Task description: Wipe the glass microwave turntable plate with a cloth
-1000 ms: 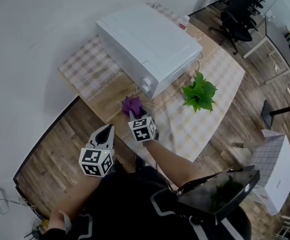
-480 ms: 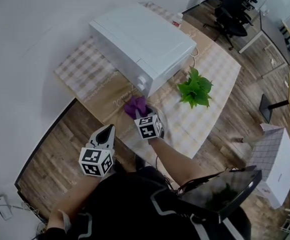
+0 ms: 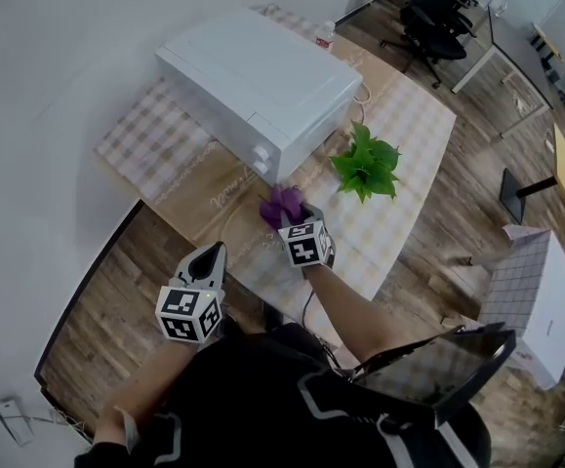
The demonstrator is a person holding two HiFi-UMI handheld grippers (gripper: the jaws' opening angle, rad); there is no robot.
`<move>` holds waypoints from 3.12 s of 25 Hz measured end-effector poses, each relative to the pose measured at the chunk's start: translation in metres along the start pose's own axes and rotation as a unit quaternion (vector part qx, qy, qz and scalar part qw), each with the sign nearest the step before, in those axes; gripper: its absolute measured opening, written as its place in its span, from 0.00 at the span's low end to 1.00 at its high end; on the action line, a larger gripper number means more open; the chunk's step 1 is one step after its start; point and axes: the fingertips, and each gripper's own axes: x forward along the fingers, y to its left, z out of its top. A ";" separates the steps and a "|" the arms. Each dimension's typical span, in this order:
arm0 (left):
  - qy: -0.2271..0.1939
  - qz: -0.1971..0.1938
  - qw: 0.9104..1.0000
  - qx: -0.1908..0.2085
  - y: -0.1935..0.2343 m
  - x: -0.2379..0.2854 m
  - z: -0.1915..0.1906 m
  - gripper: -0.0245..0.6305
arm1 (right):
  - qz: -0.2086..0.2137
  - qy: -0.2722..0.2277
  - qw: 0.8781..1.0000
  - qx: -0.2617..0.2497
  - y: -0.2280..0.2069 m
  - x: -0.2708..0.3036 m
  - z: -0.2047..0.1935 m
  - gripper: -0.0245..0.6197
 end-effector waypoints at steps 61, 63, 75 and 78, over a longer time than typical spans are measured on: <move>0.011 -0.026 1.000 0.006 -0.021 -0.007 -0.010 0.04 | 0.056 0.005 0.998 -0.023 0.067 -0.025 -0.023 0.26; 0.011 -0.031 0.999 0.010 -0.023 -0.005 -0.008 0.04 | 0.049 0.005 0.999 -0.018 0.060 -0.026 -0.025 0.26; 0.014 -0.056 0.998 0.025 -0.036 -0.001 -0.005 0.04 | -0.011 0.010 1.000 0.013 0.012 -0.042 -0.043 0.26; 0.014 -0.062 0.998 0.025 -0.040 0.000 -0.004 0.04 | -0.026 0.013 0.999 0.015 0.001 -0.047 -0.048 0.26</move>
